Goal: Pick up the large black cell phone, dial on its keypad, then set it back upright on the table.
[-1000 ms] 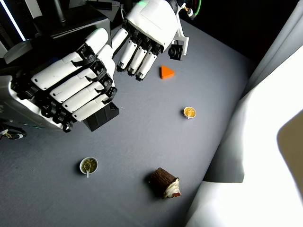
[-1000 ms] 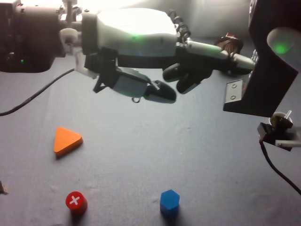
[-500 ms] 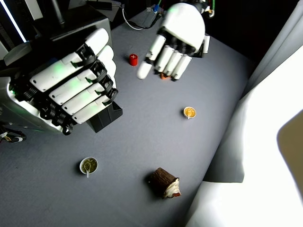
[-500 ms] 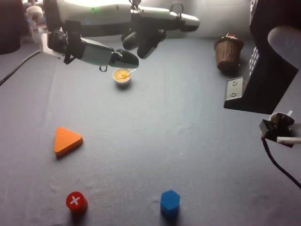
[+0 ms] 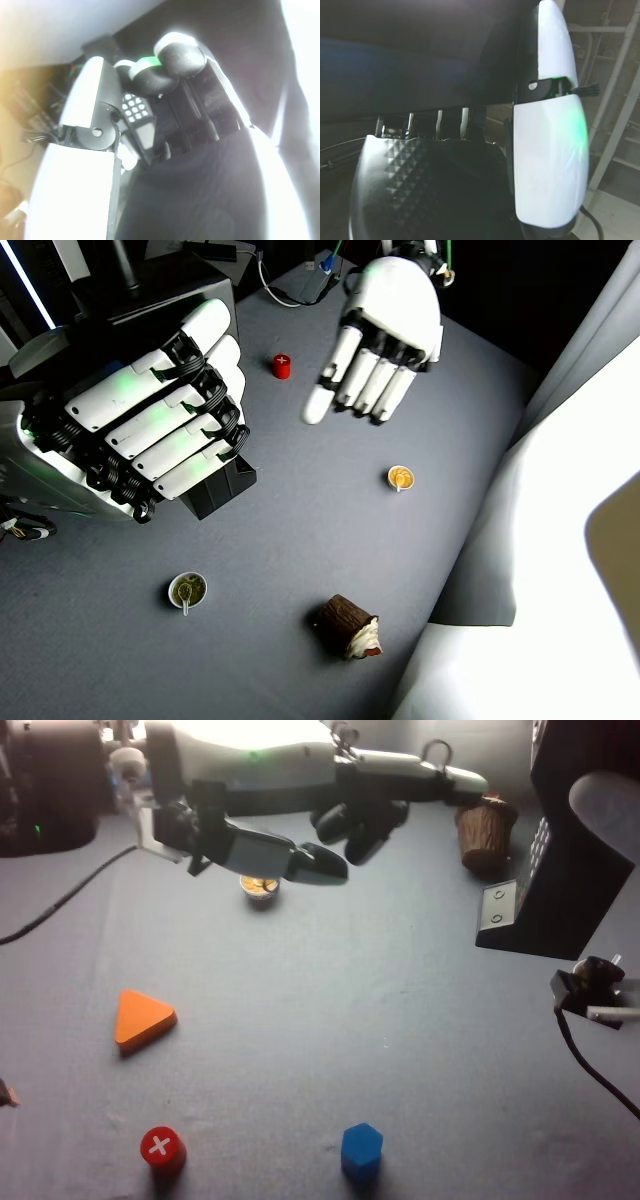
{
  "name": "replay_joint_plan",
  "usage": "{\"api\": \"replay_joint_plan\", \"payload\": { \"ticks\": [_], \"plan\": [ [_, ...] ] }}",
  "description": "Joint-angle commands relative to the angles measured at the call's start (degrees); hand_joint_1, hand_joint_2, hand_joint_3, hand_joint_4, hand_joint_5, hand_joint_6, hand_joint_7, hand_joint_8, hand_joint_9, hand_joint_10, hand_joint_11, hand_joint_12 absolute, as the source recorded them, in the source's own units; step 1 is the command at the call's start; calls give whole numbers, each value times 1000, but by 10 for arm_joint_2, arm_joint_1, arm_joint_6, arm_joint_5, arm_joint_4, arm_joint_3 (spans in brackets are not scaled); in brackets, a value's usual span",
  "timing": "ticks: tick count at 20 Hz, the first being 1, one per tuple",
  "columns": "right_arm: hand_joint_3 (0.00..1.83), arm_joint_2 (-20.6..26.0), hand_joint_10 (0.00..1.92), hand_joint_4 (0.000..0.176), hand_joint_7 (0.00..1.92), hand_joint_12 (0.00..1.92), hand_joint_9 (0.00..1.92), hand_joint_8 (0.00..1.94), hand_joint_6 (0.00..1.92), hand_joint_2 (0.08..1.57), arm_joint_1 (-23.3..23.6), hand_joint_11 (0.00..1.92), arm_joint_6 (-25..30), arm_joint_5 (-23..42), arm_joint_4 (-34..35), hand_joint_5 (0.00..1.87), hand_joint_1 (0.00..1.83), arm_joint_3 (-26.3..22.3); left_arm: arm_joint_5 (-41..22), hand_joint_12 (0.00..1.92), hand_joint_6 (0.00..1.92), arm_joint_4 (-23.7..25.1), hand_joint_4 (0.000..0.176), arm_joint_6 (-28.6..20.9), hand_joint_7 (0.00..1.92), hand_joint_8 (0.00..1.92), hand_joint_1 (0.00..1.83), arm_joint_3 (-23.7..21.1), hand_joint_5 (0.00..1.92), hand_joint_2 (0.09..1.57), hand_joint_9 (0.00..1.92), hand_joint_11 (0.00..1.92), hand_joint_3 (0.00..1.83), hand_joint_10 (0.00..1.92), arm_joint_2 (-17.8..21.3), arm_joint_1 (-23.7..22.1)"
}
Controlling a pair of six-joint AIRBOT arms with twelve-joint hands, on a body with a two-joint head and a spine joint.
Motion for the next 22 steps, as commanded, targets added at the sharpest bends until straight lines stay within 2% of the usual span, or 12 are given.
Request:
{"api": "replay_joint_plan", "payload": {
  "ticks": [1, 3, 5, 8, 11, 14, 16, 18, 19, 20, 22],
  "plan": [
    [0, 6, 1217, 0, 911, 1627, 873, 987, 727, 1115, 5, 826, 9, 72, -14, 1000, 1486, 1, -25, 1921, 0, -48, 57, -1, 670, 1560, 1311, -7, 88, 1262, 771, 720, 15, 1921, 2, -20],
    [1, 6, 1239, 0, 888, 1629, 862, 1024, 730, 1120, 5, 831, 9, 72, -14, 991, 1485, 0, -20, 1921, 1, -48, 57, 0, 662, 1571, 1309, -27, 72, 1266, 779, 730, 17, 1921, 2, -22],
    [0, 5, 1231, 0, 889, 1614, 866, 1018, 753, 1119, 5, 844, 9, 72, -14, 978, 1486, -1, -18, 1921, 0, -51, 46, 0, 661, 1574, 1307, -48, 63, 1267, 803, 760, 18, 1921, 1, -23],
    [0, 5, 1185, 0, 914, 1587, 888, 991, 740, 1109, 5, 856, 9, 72, -14, 994, 1487, -2, -15, 1921, 4, -51, 53, -3, 682, 1546, 1313, -73, 91, 1256, 804, 735, 13, 1921, 1, -24],
    [0, 5, 1173, 0, 928, 1606, 899, 964, 747, 1108, 5, 836, 9, 72, -14, 995, 1487, -3, -18, 1921, 1, -51, 58, -5, 662, 1573, 1307, -78, 70, 1266, 771, 706, 18, 1921, 3, -24],
    [0, 6, 1208, 0, 907, 1608, 876, 980, 737, 1113, 5, 840, 9, 72, -14, 1005, 1486, -4, -52, 1921, 1, -51, 48, -17, 681, 1543, 1314, -52, 82, 1255, 778, 737, 13, 1921, 6, -17],
    [1, 6, 1233, 0, 888, 1616, 857, 1015, 752, 1119, 4, 835, 9, 72, -14, 994, 1485, -2, -85, 1921, 2, -50, 54, -23, 686, 1532, 1314, -26, 88, 1253, 757, 729, 12, 1921, 10, -15],
    [0, 5, 1237, 0, 896, 1624, 862, 1003, 751, 1119, 4, 833, 9, 72, -13, 989, 1485, 1, -123, 1921, 6, -50, 47, -34, 702, 1514, 1319, -2, 110, 1246, 790, 744, 9, 1921, 15, -11],
    [4, 5, 1361, 0, 883, 1414, 862, 1073, 842, 1133, 4, 812, 9, 72, -10, 969, 1393, 2, -139, 1921, 2, -50, 49, -41, 685, 1538, 1315, 6, 106, 1254, 773, 726, 13, 1921, 18, -9],
    [1, 4, 1262, 0, 885, 1577, 866, 1030, 763, 1122, 4, 834, 9, 72, -5, 984, 1466, 4, -153, 1921, 5, -50, 54, -51, 653, 1582, 1306, 13, 90, 1271, 750, 707, 20, 1921, 22, -7],
    [0, 0, 1230, 0, 885, 1610, 871, 1010, 753, 1118, 3, 845, 9, 72, 6, 986, 1485, 10, -169, 1921, 1, -50, 44, -76, 649, 1590, 1305, 21, 70, 1273, 755, 721, 21, 1921, 28, -1]
  ]
}}
